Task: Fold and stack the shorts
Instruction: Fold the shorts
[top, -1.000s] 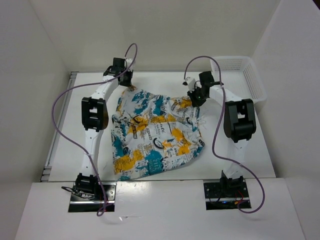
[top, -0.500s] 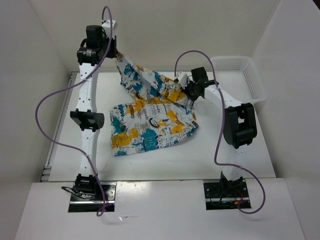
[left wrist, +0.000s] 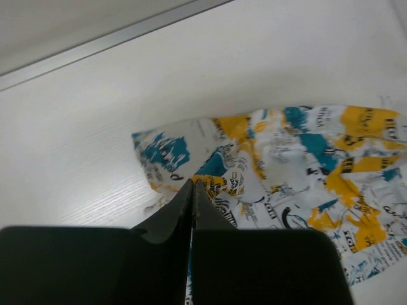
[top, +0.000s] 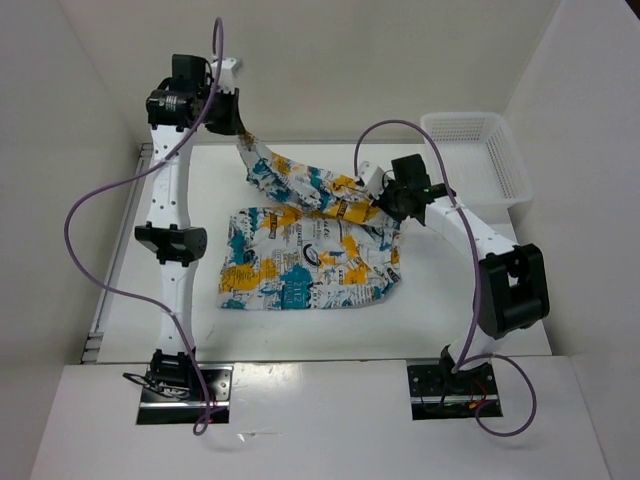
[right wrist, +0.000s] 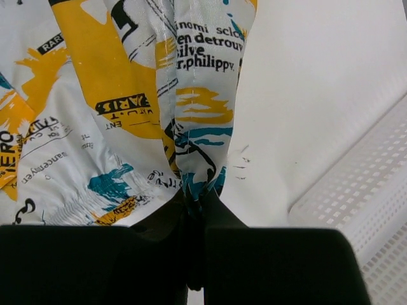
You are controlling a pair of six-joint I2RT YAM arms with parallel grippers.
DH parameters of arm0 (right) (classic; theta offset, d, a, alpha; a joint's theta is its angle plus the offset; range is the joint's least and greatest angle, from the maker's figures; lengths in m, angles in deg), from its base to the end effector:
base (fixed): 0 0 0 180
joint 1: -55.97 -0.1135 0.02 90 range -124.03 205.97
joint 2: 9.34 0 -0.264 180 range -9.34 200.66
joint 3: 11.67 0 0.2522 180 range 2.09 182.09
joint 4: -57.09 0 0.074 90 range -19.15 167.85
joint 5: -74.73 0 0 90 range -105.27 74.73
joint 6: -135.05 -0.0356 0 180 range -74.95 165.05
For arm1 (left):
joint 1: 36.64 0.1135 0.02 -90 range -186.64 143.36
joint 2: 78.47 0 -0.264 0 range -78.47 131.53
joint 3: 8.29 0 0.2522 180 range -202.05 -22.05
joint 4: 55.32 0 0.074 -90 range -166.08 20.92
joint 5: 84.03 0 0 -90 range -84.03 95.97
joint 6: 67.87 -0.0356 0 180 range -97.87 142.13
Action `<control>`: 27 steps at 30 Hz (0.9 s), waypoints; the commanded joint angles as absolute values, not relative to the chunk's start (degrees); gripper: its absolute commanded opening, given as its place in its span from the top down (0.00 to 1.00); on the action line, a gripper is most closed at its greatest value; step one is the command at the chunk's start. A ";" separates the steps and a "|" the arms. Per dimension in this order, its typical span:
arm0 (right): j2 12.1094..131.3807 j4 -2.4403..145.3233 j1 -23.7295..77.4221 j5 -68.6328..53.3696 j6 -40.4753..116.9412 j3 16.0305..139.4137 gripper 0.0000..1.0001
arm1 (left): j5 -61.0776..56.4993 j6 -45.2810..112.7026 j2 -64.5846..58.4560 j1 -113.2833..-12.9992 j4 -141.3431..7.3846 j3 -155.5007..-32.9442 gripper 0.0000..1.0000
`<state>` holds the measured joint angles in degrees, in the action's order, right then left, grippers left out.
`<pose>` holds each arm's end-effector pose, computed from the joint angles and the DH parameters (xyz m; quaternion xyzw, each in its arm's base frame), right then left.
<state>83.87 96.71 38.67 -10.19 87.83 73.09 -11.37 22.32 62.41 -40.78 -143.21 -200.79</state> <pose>0.3403 0.1093 0.2586 -0.4807 0.7996 -0.0385 0.3578 0.4665 -0.0444 0.4139 0.0985 0.8790 -0.1513 0.4413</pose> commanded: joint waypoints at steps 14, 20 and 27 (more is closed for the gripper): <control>84.53 97.13 37.78 -10.97 87.15 75.38 1.00 | -24.07 22.13 68.83 -49.20 -117.00 -201.79 1.00; 87.87 96.60 37.78 -10.97 86.09 76.62 1.00 | -22.78 22.13 70.94 -54.21 -118.21 -201.79 1.00; 89.01 95.89 37.78 -12.11 86.09 76.62 1.00 | -9.60 22.13 57.34 -54.93 -117.69 -185.40 1.00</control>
<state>88.92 97.13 38.21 -11.63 86.70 74.18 -16.20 22.30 66.36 -56.98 -120.28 -191.30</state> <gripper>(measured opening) 0.077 0.004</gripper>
